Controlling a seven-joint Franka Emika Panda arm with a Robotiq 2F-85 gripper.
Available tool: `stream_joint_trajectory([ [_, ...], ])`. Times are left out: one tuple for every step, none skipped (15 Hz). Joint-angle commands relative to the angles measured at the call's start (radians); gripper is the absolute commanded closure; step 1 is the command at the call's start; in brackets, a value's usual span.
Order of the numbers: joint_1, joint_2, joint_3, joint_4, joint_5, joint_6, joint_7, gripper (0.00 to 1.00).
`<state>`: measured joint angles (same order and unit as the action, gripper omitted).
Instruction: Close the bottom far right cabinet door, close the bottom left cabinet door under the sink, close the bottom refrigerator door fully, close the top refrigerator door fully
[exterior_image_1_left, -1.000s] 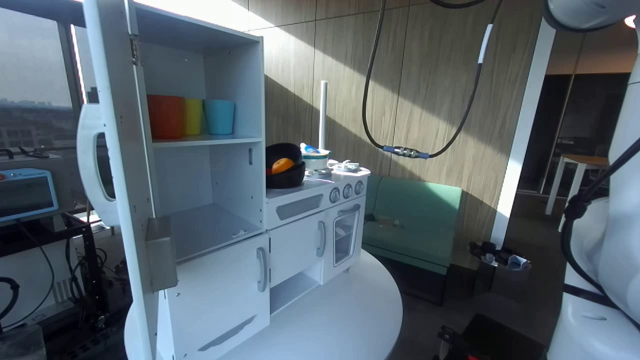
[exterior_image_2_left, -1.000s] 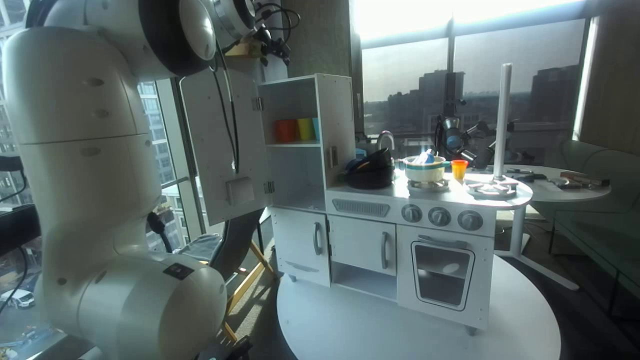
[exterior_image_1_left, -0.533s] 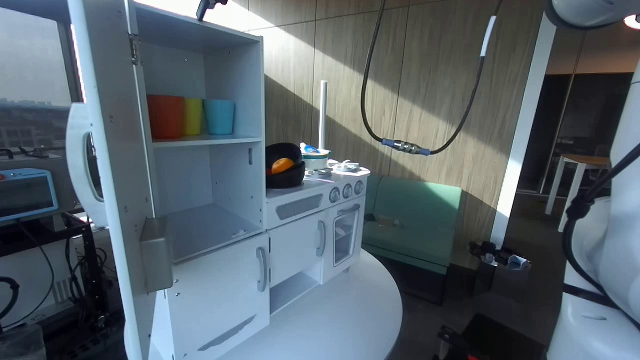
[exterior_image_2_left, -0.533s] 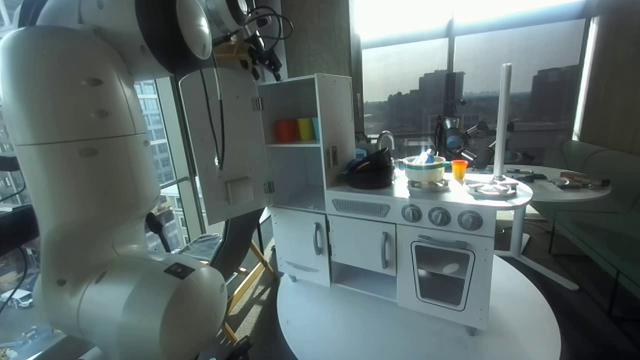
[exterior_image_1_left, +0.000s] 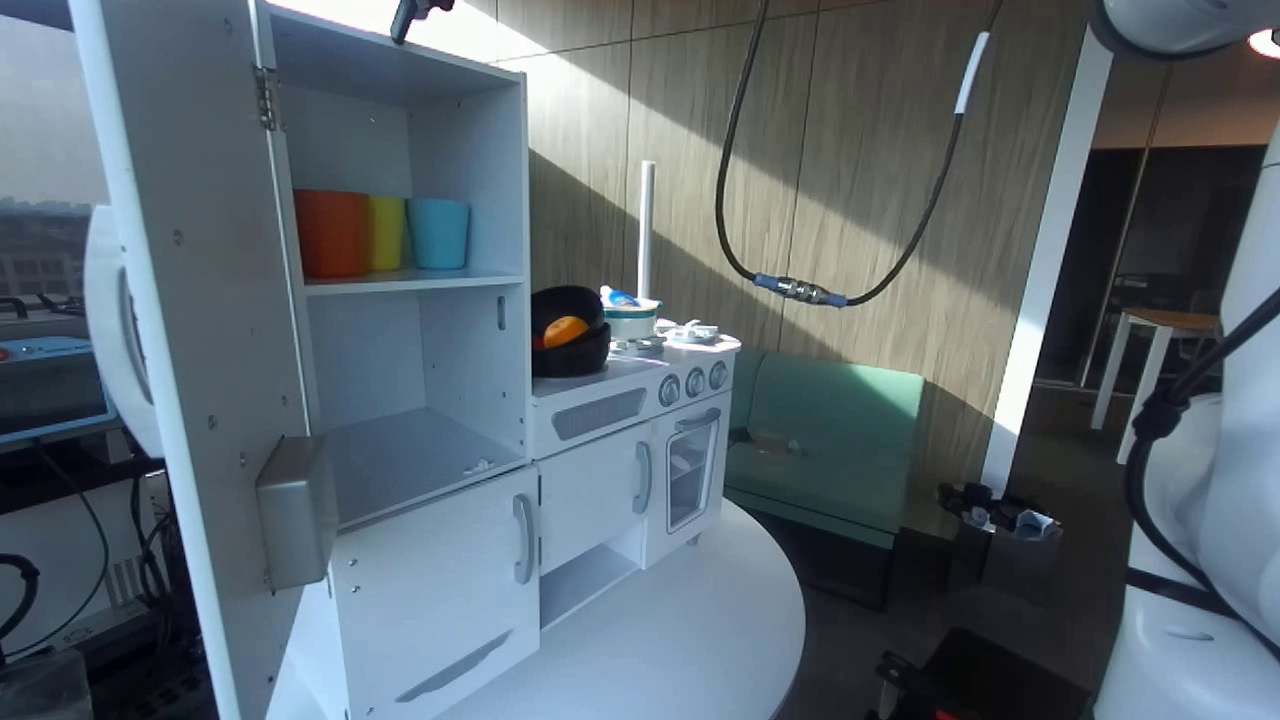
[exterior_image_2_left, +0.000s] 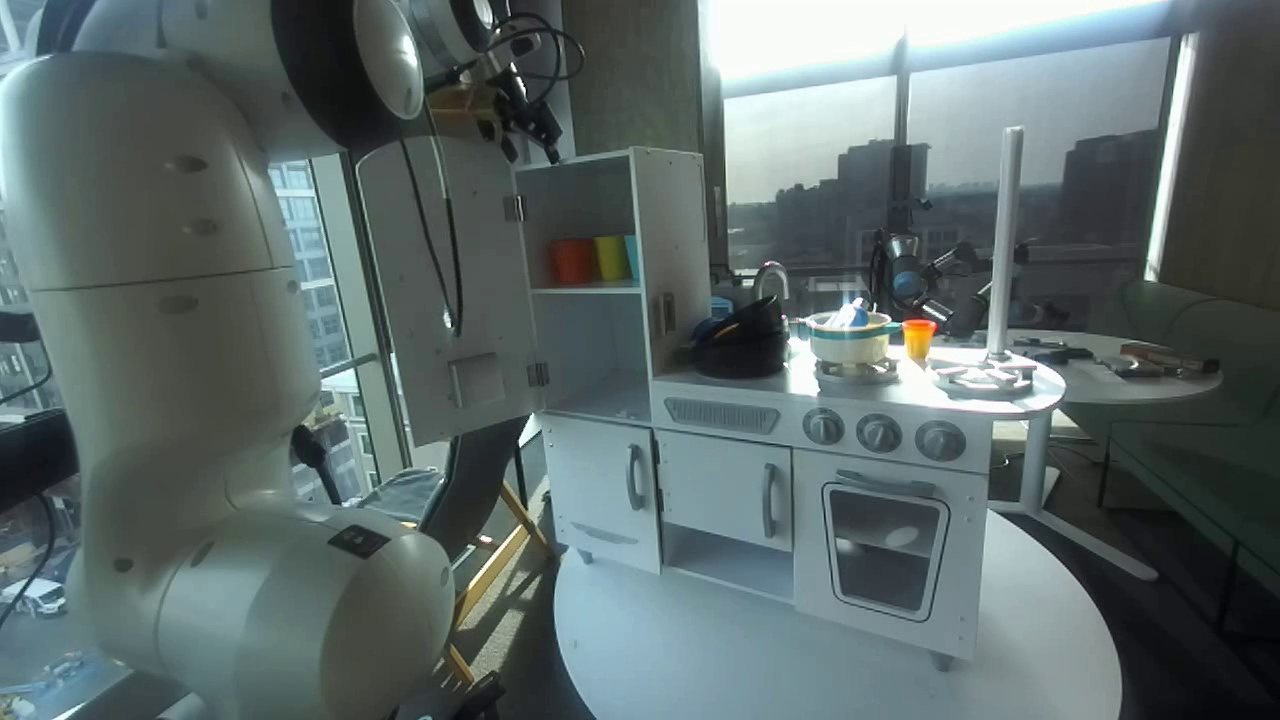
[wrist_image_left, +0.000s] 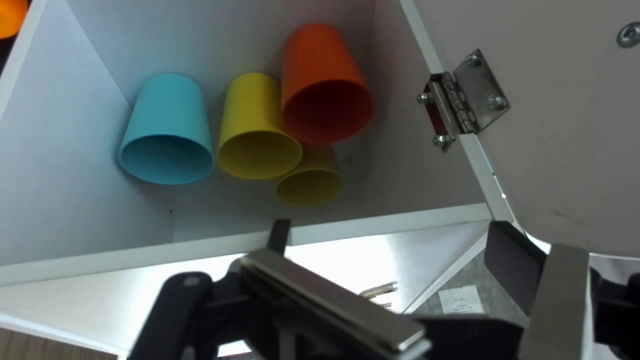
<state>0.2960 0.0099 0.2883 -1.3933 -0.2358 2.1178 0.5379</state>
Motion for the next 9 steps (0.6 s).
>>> stream_joint_trajectory([
  [0.002, 0.0, 0.003, -0.014, -0.079, 0.121, -0.014, 0.0],
  [0.001, 0.002, 0.003, -0.022, -0.093, 0.155, -0.015, 0.0],
  [0.001, 0.003, 0.003, -0.029, -0.103, 0.188, -0.017, 0.0],
  [0.001, 0.005, 0.003, -0.035, -0.107, 0.204, -0.018, 0.0],
  [0.0, 0.006, 0.002, -0.045, -0.124, 0.236, -0.046, 0.0],
  [-0.002, 0.007, 0.0, -0.054, -0.139, 0.276, -0.06, 0.0],
  [-0.004, 0.011, -0.001, -0.063, -0.142, 0.325, -0.085, 0.0],
  [-0.006, 0.016, -0.001, -0.074, -0.131, 0.393, -0.129, 0.0],
  [-0.008, 0.022, -0.003, -0.083, -0.132, 0.444, -0.161, 0.0],
])
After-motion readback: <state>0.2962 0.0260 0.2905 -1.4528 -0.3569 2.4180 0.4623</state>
